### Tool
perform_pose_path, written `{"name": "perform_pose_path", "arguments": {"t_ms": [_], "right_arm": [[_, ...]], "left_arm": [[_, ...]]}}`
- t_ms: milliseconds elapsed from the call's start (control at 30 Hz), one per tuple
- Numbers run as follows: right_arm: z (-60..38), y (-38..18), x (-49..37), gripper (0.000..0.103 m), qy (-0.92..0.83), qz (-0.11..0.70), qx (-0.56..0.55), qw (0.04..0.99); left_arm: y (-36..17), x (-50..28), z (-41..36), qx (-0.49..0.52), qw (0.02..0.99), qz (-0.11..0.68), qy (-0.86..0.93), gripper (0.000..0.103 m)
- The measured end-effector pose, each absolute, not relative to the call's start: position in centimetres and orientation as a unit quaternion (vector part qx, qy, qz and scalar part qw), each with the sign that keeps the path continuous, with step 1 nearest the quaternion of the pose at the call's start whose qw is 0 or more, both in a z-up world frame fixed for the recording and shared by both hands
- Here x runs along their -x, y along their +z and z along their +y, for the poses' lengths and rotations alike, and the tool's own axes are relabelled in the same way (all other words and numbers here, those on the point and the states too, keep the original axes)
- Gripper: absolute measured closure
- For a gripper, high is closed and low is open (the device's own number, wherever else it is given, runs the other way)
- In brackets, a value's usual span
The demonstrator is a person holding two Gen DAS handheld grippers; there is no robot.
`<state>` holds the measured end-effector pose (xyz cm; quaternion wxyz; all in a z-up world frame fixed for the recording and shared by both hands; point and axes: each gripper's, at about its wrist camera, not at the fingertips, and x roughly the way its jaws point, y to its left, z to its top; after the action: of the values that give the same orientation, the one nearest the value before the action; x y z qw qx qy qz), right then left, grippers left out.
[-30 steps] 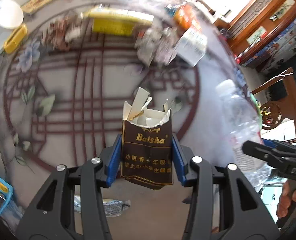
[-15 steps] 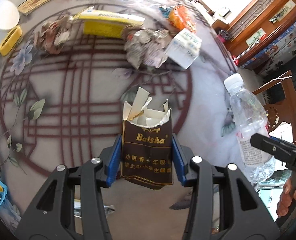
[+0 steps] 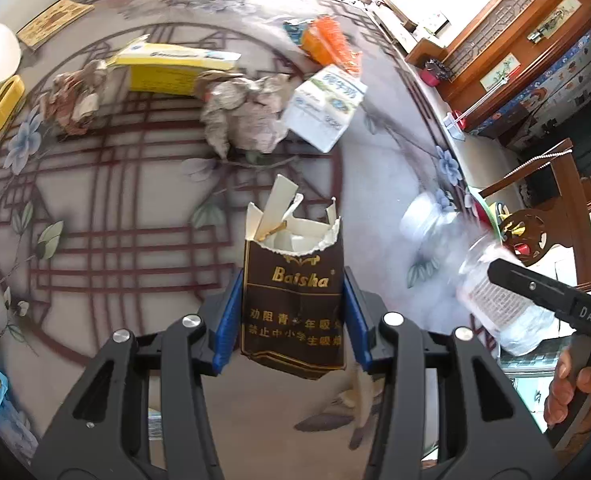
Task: Collect trash
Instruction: 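Lift the cigarette pack and water bottle and carry them to the bucket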
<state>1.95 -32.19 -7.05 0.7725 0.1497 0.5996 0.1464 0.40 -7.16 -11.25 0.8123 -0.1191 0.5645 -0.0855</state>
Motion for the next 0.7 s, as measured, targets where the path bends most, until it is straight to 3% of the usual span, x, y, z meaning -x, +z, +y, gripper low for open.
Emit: {"name": "perform_pose_path", "arguments": {"t_ms": [200, 567, 700], "right_arm": [[-33.9, -7.8, -1.9, 0.051, 0.151, 0.608, -0.148, 0.765], [-32.5, -12.8, -0.3, 0.049, 0.184, 0.675, -0.07, 0.711], [-32.9, -12.5, 0.0, 0.051, 0.194, 0.663, -0.071, 0.72]], "left_arm": [[-11.2, -0.8, -9.7, 0.118, 0.812, 0.565, -0.092, 0.058], [-11.5, -0.9, -12.4, 0.118, 0.812, 0.565, -0.087, 0.058], [-11.5, -0.9, -13.5, 0.115, 0.812, 0.566, -0.087, 0.058]]}}
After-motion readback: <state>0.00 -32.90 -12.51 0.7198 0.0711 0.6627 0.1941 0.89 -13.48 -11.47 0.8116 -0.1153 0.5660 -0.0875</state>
